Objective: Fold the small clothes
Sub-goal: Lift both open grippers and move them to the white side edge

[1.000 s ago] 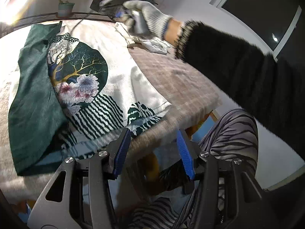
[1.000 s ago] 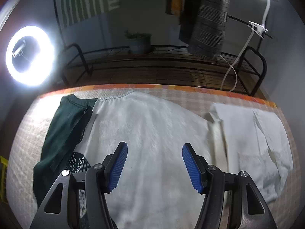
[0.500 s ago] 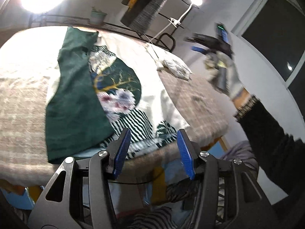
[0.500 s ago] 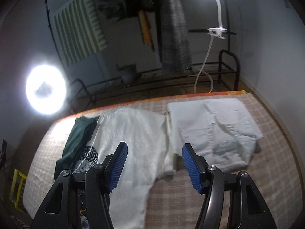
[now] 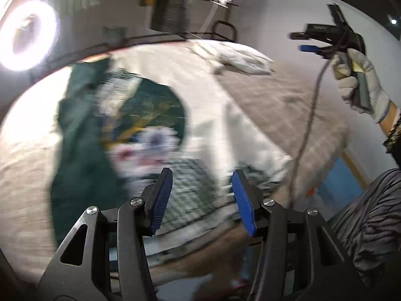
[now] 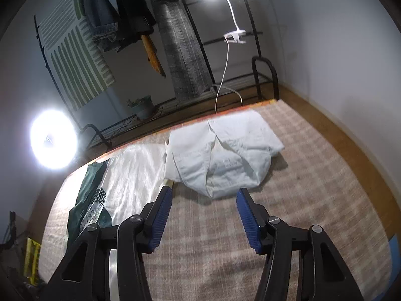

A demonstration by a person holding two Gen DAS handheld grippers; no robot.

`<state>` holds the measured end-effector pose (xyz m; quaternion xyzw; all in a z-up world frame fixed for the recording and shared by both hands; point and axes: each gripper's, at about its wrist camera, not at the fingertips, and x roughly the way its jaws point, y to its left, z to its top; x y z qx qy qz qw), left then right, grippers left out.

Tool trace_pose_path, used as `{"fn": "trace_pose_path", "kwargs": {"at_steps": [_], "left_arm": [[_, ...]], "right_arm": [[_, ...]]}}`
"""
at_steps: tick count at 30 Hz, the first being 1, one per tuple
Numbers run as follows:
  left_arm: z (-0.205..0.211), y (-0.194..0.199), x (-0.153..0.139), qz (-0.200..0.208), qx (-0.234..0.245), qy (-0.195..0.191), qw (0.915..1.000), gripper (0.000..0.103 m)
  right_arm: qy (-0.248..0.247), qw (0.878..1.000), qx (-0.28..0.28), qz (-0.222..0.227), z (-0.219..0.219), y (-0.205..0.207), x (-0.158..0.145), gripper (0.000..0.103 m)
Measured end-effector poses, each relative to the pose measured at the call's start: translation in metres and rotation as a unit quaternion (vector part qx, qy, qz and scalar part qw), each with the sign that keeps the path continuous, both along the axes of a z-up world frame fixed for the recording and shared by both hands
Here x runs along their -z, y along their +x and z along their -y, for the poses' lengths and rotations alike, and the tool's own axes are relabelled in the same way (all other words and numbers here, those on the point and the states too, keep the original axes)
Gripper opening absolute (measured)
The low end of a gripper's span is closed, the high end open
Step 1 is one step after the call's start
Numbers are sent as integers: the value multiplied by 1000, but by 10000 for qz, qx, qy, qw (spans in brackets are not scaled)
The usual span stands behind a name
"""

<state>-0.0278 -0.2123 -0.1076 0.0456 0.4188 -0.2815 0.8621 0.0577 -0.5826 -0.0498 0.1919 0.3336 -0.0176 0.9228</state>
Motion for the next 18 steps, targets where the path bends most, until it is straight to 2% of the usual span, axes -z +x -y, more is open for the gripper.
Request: {"fn": "trace_pose_path", "kwargs": {"at_steps": [4,7,13,17,18], "left_arm": [[47,-8,12,-147,574,-107,9982,51],[76,-9,21,-213,775,53,9967,51],[110,2,43,-334,886,364,9948,51],[125,7,46,-217,849,424,9953,51],[125,8,46,-220,828,389,9956,45]], "right_arm": [[112,9997,-167,-116,3,1,12,53],[188,9994,-273,-126,4,2,16,53],[538,9972,-510,-127,5,9,24,53],[734,9949,-652,-245,-4,28,32,53],[795,9941,-685,-270,-6,33,34,53]]}}
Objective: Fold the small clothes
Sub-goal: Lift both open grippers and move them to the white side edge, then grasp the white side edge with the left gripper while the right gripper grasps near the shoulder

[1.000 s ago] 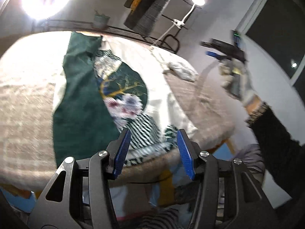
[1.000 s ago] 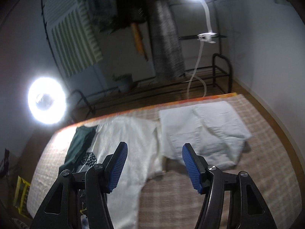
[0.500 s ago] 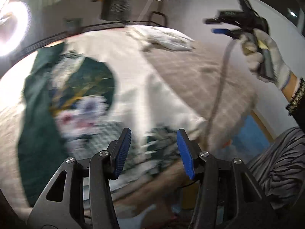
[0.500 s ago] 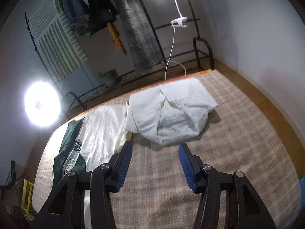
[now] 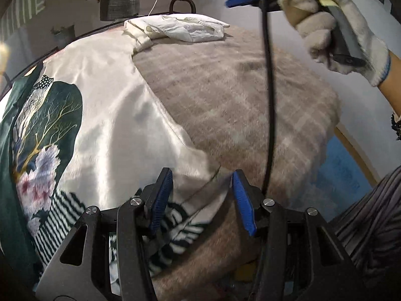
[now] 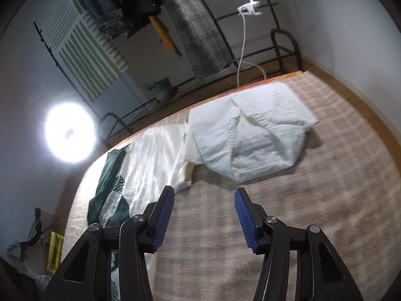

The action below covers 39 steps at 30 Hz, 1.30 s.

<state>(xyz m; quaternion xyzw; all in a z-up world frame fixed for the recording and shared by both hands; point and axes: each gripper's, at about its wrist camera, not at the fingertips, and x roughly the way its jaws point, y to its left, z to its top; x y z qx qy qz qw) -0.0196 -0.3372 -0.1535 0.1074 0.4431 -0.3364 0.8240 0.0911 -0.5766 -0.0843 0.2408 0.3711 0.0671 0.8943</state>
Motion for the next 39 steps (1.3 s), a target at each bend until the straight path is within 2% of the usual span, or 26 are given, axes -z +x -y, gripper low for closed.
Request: {"fn": "trace_pose_path", "kwargs": {"at_steps": [1,2,4,8,11,16,21,23,25,28,33,39], "left_arm": [[1,3,0,-16,-64,-24,10000,23],[0,6,1,-43,-120,-21,9999,13],[-3,13,1,-190,-201,-136,9995,4],[-12,18,-3,-448,-375,-404,9975,2],[-17,17,-7,-529,-446,-538,9961,2],[-22,21,-8,-659,-597,-691,9936,2],[-25,26,-8,-748,-666,-785,9919,2],[-26,29,-8,-747,-679,-801,9917,2],[-30,31,-9,-781,-711,-862,9907,2],[-41,33,-12,-839,-799,-1007,9881,2],[-67,32,-19,-892,-1017,-1282,9825,2],[-116,31,-32,-812,-1411,-1576,9740,2]], "right_arm": [[56,10000,-37,-33,-3,7,3,53],[125,9998,-104,-92,-9,17,7,53],[164,9994,-214,-198,-22,34,15,53],[450,9969,-303,-574,-44,70,41,52],[638,9928,-348,-947,-59,98,67,46],[742,9885,-105,-1310,-68,127,92,46],[457,9894,-63,-1377,-83,147,97,39],[513,9886,-61,-1411,-87,155,98,14],[508,9877,-43,-1479,-92,160,98,2],[139,9903,-97,-1377,-105,166,85,0],[-446,9948,-184,-902,-134,171,43,0],[-952,9926,-527,-544,-190,185,4,0]]}}
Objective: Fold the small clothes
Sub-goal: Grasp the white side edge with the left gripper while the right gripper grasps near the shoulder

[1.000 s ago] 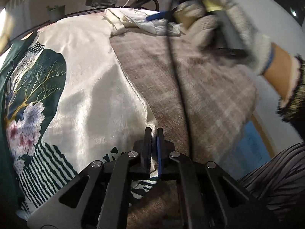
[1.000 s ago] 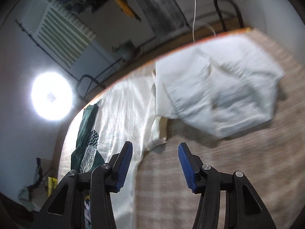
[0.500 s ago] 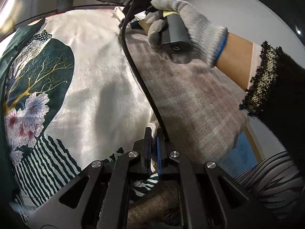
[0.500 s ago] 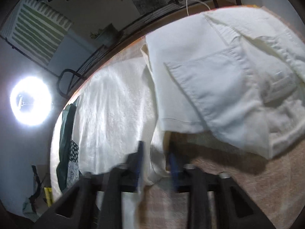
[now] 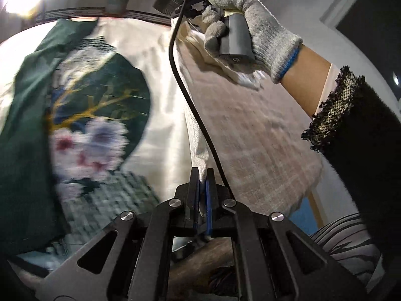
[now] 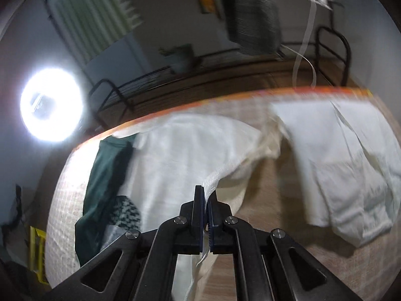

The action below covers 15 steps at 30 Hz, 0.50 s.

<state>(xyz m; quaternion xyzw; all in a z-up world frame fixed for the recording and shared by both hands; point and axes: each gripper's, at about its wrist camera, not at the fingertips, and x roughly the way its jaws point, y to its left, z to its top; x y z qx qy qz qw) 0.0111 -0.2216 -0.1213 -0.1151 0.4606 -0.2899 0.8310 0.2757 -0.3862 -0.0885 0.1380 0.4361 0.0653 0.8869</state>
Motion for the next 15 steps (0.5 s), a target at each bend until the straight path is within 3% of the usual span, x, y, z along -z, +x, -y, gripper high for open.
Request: {"fn": "trace_pose_path", "kwargs": {"at_steps": [6,15], "left_arm": [[-51,2,-4,-82,-476,-112,9988,2],[-106,-3,12,-428,-1050,-169,9934,2]], "right_arm": [[-739,9951,-637,154,-83,14,-13,0],[-1498,9780,-1447,96,-186,25,9,0]]}}
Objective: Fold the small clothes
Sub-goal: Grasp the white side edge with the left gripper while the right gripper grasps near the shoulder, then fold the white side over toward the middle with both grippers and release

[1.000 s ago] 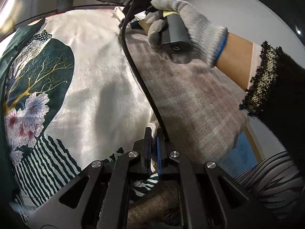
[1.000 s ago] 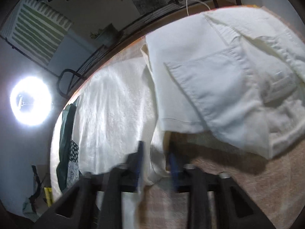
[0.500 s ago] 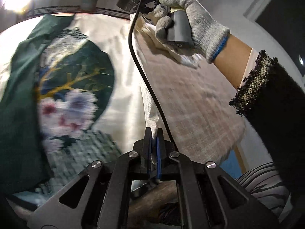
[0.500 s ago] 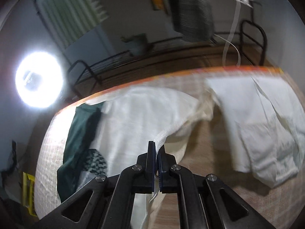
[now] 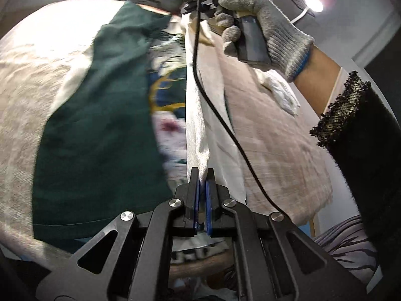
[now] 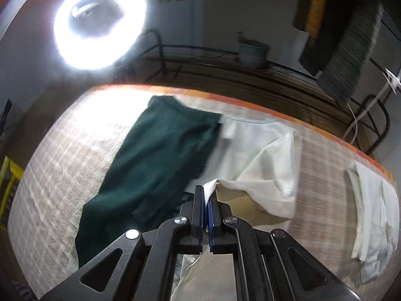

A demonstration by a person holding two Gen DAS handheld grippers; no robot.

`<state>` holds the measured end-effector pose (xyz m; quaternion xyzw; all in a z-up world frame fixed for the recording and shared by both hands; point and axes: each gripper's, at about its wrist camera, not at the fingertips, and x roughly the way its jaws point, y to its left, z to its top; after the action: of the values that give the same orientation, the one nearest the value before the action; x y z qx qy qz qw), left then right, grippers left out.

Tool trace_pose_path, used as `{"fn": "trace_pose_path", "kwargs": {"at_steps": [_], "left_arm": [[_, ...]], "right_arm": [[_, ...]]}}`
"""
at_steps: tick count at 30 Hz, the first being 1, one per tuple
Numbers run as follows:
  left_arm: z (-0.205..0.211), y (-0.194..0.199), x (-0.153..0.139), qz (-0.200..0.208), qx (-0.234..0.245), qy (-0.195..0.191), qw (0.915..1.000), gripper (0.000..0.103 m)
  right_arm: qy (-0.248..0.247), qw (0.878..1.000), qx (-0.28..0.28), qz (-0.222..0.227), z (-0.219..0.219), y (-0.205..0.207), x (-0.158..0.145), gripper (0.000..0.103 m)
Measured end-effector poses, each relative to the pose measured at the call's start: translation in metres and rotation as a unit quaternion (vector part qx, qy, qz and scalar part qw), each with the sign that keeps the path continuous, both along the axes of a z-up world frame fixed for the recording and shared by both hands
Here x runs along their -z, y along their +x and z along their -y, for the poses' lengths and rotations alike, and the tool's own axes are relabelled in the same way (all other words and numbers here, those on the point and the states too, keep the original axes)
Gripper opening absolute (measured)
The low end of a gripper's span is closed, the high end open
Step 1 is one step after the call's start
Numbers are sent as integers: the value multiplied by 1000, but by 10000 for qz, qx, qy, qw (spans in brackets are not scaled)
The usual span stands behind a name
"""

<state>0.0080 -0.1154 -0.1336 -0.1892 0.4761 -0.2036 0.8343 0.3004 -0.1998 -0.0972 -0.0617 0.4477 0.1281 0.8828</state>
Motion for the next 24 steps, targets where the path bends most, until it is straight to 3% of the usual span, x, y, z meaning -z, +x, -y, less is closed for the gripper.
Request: {"fn": "trace_pose_path", "kwargs": {"at_steps": [12,13,15,16,17,19,21,24], "left_arm": [[-23,-9,10,-124,-211,277,9993,2],[-23,-9,10,-186,-179,289,9992,2],[-21,-7,10,-244,-135,326,9991,3],[-20,-8,8,-236,-85,401,9989,10],[-18,-10,4,-165,0,479,9987,16],[-16,-14,-4,-30,92,617,9980,47],[-18,-22,-15,170,182,733,9970,52],[-28,-29,-30,362,268,837,9955,52]], "right_arm": [[43,9992,-356,-163,-50,7,23,0],[95,9990,-382,-209,-51,8,26,2],[229,9983,-429,-309,-50,9,32,15],[348,9976,-463,-372,-48,9,34,32],[453,9968,-499,-439,-46,9,34,40],[864,9917,-690,-659,-36,8,30,41],[1283,9847,-877,-786,-22,5,20,44],[1712,9801,-835,-552,9,-2,-1,46]]}}
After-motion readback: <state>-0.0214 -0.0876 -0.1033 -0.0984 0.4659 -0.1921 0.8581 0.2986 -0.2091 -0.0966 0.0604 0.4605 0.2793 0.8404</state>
